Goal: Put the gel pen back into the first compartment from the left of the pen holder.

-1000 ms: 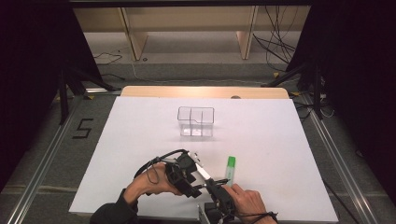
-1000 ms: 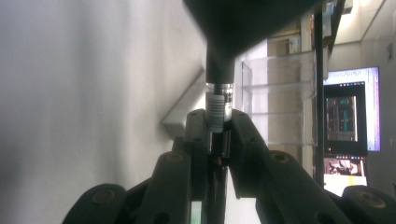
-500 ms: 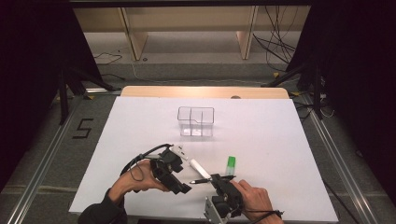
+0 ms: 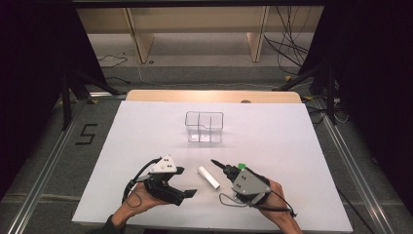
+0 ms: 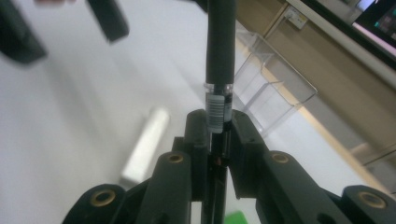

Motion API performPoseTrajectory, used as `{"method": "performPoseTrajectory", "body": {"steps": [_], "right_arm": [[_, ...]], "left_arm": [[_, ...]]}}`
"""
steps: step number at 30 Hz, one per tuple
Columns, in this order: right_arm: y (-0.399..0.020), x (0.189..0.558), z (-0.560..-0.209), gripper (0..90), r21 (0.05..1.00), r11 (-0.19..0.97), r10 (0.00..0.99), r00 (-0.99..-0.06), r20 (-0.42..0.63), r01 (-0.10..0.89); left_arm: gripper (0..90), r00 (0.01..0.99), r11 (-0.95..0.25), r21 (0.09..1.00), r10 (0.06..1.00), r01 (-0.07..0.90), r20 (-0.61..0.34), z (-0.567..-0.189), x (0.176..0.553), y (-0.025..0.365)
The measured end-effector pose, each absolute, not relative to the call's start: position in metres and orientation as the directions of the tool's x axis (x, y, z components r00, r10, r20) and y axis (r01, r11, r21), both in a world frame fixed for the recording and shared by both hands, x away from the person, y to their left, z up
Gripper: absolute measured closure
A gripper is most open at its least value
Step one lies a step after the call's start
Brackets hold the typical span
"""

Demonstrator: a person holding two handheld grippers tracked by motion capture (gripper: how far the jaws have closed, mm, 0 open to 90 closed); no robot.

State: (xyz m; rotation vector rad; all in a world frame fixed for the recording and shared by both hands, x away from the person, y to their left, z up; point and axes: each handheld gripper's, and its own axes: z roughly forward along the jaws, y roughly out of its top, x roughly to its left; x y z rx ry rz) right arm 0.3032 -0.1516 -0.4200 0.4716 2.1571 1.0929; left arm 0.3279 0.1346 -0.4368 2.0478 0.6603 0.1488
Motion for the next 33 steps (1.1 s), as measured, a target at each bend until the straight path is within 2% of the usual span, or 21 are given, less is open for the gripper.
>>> {"method": "performPoseTrajectory", "body": {"steps": [7, 12, 21, 33], "right_arm": [[-0.157, 0.33, -0.408, 79.6, 0.925, 0.343, 0.649, -0.753, -0.105, 0.167], [-0.153, 0.35, -0.403, 79.6, 0.941, 0.242, 0.653, -0.757, 0.023, 0.237], [-0.136, 0.385, -0.391, 79.5, 0.943, 0.119, 0.641, -0.75, 0.167, 0.312], [-0.112, 0.427, -0.379, 79.5, 0.932, 0.072, 0.657, -0.72, 0.224, 0.356]], "left_arm": [[11.3, 0.813, -0.282, 0.881, 0.555, 0.38, -0.173, -0.447, 0.323, 0.146], [11.3, 0.778, -0.225, 0.889, 0.597, 0.398, -0.197, -0.453, 0.322, 0.158], [11.2, 0.739, -0.178, 0.899, 0.643, 0.399, -0.201, -0.456, 0.318, 0.171], [11.2, 0.724, -0.173, 0.905, 0.665, 0.387, -0.182, -0.459, 0.316, 0.176]]}}
